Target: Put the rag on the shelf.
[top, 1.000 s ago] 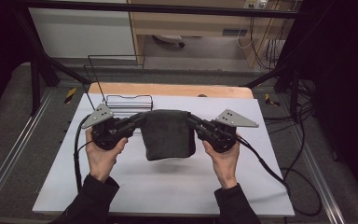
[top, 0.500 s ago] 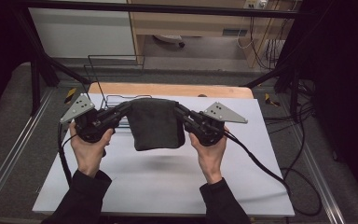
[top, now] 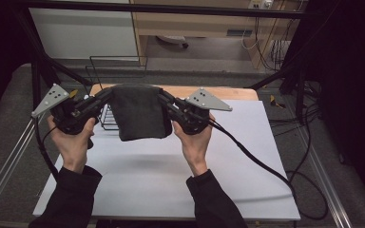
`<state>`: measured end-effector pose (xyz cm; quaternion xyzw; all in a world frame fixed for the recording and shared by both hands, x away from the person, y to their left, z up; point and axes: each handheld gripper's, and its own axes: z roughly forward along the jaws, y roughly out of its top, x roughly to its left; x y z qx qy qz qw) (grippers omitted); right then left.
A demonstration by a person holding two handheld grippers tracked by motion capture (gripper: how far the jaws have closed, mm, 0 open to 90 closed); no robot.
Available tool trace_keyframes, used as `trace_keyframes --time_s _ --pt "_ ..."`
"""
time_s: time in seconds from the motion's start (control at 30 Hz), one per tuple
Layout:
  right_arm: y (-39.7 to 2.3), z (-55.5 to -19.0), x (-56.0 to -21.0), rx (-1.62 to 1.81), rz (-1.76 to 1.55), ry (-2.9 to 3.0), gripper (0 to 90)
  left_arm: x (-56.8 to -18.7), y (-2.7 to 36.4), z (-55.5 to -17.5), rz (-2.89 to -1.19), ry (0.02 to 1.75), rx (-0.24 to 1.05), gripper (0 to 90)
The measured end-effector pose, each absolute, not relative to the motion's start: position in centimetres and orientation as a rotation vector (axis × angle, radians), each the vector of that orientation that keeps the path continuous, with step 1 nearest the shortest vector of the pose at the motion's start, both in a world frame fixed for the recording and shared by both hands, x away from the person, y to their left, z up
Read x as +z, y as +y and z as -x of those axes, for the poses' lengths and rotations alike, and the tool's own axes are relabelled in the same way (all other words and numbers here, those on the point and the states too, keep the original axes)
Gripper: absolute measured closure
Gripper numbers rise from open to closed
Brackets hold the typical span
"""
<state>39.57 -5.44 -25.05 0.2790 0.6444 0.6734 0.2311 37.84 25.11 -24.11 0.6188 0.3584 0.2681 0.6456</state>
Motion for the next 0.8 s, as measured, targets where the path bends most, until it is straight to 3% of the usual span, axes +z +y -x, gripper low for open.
trace_keyframes --time_s 0.8 --pt "-1.0 -42.5 -19.7 1.89 -0.697 1.686 81.9 -19.3 28.6 -39.3 -1.273 0.808 0.694 81.4"
